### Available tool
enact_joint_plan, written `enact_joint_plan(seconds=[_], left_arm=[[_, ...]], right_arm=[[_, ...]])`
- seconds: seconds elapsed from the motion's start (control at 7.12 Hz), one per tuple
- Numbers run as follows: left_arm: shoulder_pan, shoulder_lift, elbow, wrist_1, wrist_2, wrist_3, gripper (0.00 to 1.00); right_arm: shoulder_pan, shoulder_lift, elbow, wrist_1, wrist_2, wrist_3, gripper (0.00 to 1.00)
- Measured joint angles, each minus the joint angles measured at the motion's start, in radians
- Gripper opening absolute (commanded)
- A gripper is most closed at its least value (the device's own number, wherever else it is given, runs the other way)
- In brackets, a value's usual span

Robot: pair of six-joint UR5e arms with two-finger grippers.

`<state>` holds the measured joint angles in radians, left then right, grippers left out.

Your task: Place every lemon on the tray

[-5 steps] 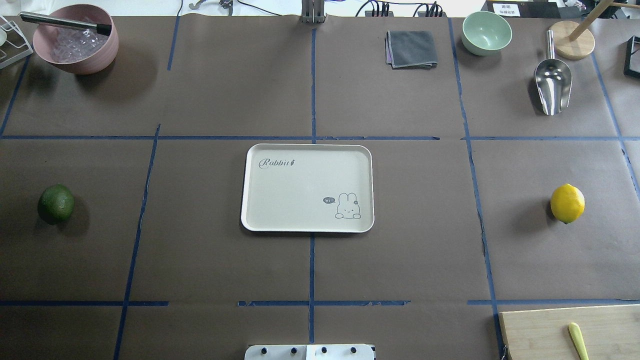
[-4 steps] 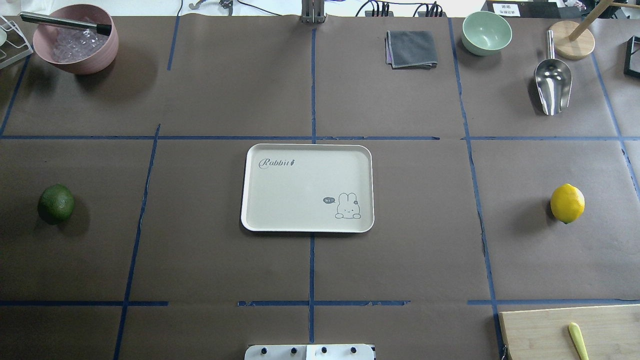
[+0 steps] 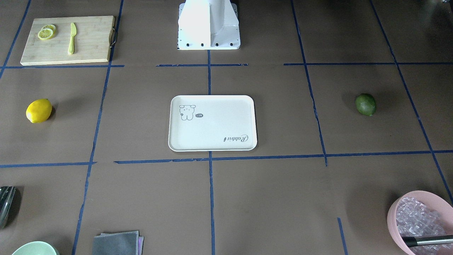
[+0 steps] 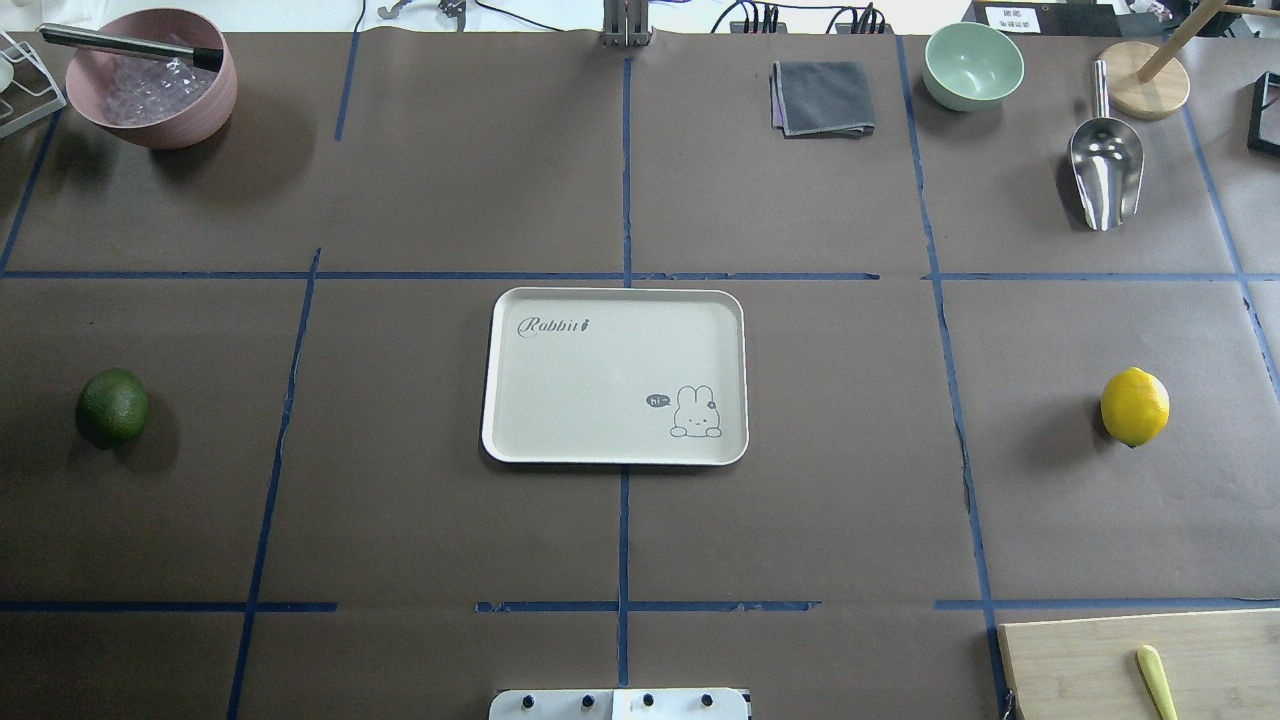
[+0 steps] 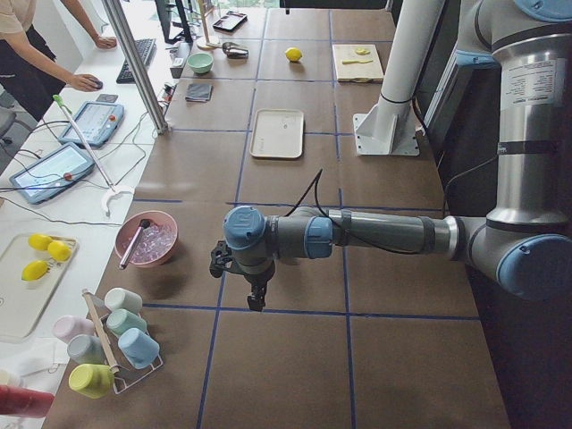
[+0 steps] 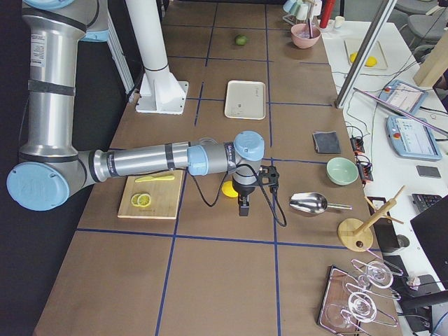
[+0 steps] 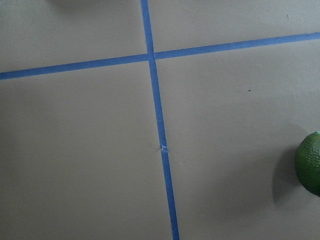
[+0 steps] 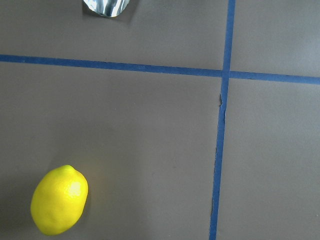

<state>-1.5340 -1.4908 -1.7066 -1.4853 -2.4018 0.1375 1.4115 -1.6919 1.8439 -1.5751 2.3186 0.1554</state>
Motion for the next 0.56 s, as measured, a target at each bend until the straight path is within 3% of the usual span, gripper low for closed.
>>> enact_joint_plan(seconds=[0.56], left_arm=[[0.000, 0.009, -0.001, -0.005, -0.006, -0.001, 1.00]], right_arm=[[-0.024, -0.008, -0.001, 0.017, 0.068, 0.035, 0.98]])
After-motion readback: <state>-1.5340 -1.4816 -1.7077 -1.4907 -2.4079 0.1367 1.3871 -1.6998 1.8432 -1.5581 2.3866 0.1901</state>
